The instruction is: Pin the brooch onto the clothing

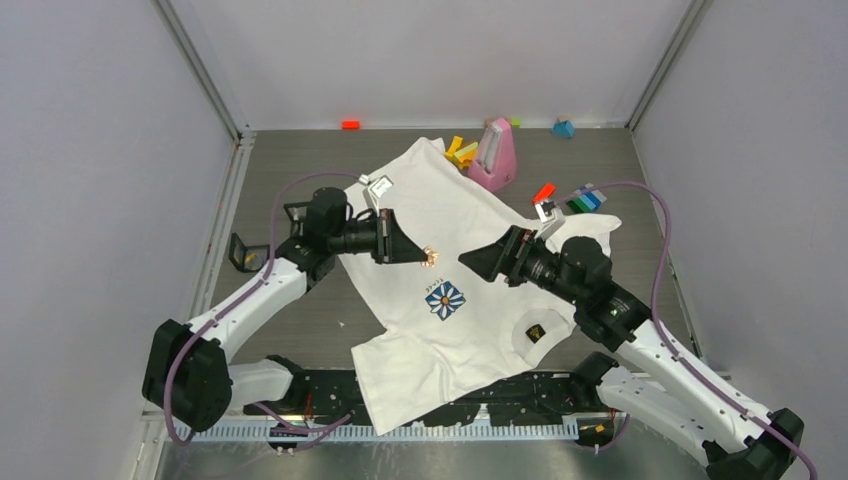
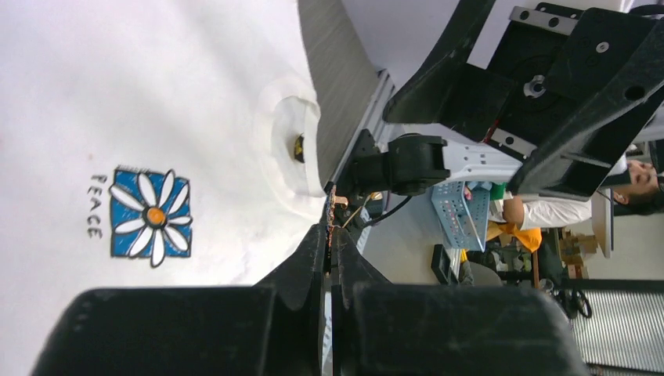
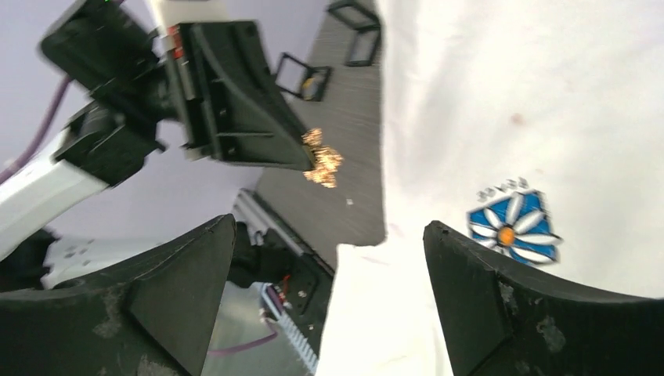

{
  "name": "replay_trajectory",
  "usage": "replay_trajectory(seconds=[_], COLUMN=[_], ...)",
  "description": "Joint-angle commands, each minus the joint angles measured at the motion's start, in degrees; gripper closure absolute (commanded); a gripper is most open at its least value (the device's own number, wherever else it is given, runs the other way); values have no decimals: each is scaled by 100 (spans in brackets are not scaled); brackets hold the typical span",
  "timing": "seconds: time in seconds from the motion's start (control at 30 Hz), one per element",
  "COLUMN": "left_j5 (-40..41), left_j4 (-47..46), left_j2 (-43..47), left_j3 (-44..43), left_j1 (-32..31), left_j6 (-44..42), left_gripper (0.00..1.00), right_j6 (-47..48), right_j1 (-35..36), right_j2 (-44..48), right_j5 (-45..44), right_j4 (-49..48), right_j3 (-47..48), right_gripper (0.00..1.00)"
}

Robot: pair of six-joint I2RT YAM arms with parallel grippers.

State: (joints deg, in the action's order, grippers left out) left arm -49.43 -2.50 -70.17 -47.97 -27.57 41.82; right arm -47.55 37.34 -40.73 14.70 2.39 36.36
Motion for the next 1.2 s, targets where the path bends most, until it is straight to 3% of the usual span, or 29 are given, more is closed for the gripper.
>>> replay_trajectory(seconds=[0.0,0.1,0.2,0.43,0.73,0.9,1.17], left_j5=[557,1065,1587,3025,4176,4389,4784], left_j4=[123,231,234,165,-703,-907,-988], left_j2=[444,727,963,1632,1643,1397,1106], left_j3=[521,982,1420,2212,2848,2837,2734], left_j1=[50,42,-30,-1104,-2101,-2413,-2818], left_j6=[81,20,19,362,1063,1117,1053], left_gripper=[100,100,100,100,100,100,100], right_j6=[168,28,-180,-643,-1231,-1444,-1643], right_j1=[10,42,335,2327,3759,4070,4088], right_j2=[93,-162,-658,-1786,-2950,-3396,-3949], right_j5=[-1331,-1393,-1916,-4021,-4926,-4944,-5413], right_j4=[1105,1167,1111,1336,2013,1854,2163], right_j3=[-124,-434,-748,-591,-34,29,323], right_gripper=[4,6,16,29,40,43,58])
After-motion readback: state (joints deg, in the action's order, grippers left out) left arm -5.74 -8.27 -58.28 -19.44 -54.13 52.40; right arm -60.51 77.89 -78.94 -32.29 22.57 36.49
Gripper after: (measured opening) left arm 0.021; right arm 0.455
